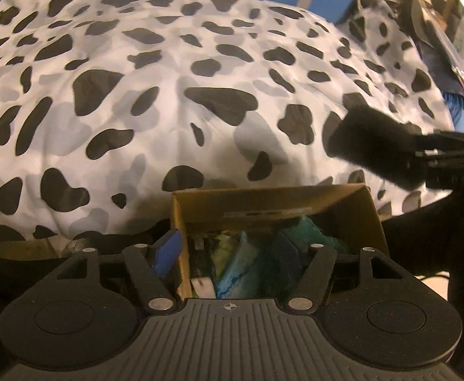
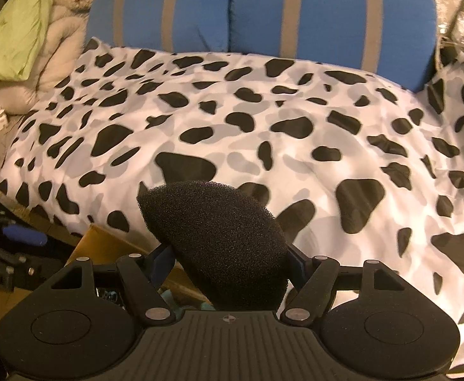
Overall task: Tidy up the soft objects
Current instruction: 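Carry the small box with the left tool while the right tool carries the foam sponge to the box, then open both tools over the cardboard box, releasing the small box and foam sponge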
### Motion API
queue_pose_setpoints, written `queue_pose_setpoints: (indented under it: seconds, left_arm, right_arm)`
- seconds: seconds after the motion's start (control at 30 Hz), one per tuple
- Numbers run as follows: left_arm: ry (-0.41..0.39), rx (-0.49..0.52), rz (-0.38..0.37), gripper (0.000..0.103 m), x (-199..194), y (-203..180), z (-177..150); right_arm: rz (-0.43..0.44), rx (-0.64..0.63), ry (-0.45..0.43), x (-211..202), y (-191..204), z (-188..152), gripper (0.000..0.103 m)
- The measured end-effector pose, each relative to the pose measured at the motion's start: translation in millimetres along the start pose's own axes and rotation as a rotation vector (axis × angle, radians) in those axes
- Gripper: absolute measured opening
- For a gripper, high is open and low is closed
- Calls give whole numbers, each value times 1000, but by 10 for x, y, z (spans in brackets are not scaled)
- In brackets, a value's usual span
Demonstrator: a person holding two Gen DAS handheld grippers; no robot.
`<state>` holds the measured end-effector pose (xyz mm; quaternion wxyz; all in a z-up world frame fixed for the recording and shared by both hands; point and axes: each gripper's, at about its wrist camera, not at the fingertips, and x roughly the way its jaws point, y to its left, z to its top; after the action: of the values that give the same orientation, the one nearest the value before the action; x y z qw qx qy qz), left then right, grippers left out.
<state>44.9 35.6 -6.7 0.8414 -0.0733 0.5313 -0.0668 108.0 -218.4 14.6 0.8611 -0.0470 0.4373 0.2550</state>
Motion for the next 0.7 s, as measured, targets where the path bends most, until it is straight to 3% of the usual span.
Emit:
queue_pose_setpoints:
  seconds: [0.33,0.37,0.4,0.47,0.7]
  left_arm:
    - [-42,-67,9,65,-67,169,10]
    - [-46,-75,8,65,-74,182,11]
    - [-49,-80,8,65,-76,193,13]
    - [-47,-83,5,65,-75,200,11]
    - [-41,-45,5,66,-53,125,5]
  right_arm:
    - [151,-234,142,226,547,-88,76]
    - [174,-270,152,237,626,-103,78]
    - [186,-310,158,249,710,-114,89]
    - [185,-378,149,233,851,-164,103]
    - [135,-389,200,265,880,-245,103]
